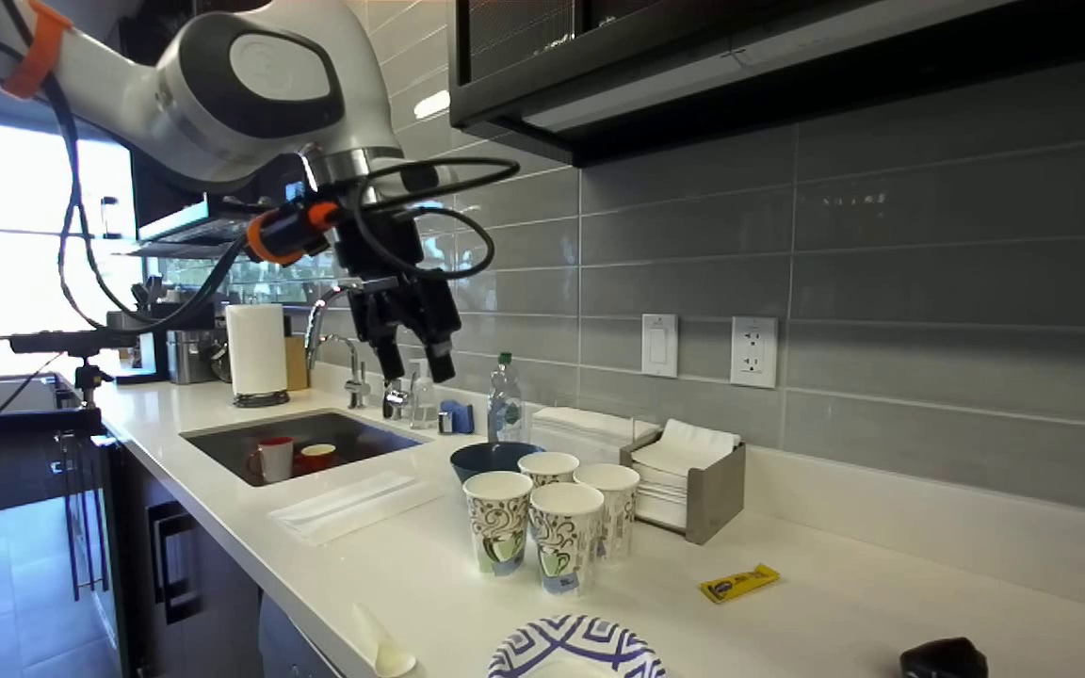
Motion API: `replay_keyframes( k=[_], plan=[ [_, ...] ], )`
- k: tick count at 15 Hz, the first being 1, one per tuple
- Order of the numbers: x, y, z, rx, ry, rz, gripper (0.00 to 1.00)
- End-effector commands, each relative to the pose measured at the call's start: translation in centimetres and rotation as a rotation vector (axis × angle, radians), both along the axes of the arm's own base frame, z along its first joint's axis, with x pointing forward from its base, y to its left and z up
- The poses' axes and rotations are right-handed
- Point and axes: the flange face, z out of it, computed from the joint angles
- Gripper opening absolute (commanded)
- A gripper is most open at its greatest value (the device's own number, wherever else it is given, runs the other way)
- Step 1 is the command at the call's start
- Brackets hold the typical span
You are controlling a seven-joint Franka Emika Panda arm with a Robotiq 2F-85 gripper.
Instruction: Put the front left cup on the two back cups, then put the front cup in the cup on the top
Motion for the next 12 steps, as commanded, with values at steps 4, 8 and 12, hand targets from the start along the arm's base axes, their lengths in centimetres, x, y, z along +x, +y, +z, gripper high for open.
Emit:
replay_keyframes(
  k=[4, 8, 12],
  plan=[
    [2.6, 0.6, -2.4, 0.124, -0.008, -0.16, 1.0],
    [4.3, 0.4, -4.7, 0.139, 0.002, -0.233, 1.0],
    [5.7, 0.1, -6.9, 0.148, 0.018, -0.289, 1.0]
  ],
)
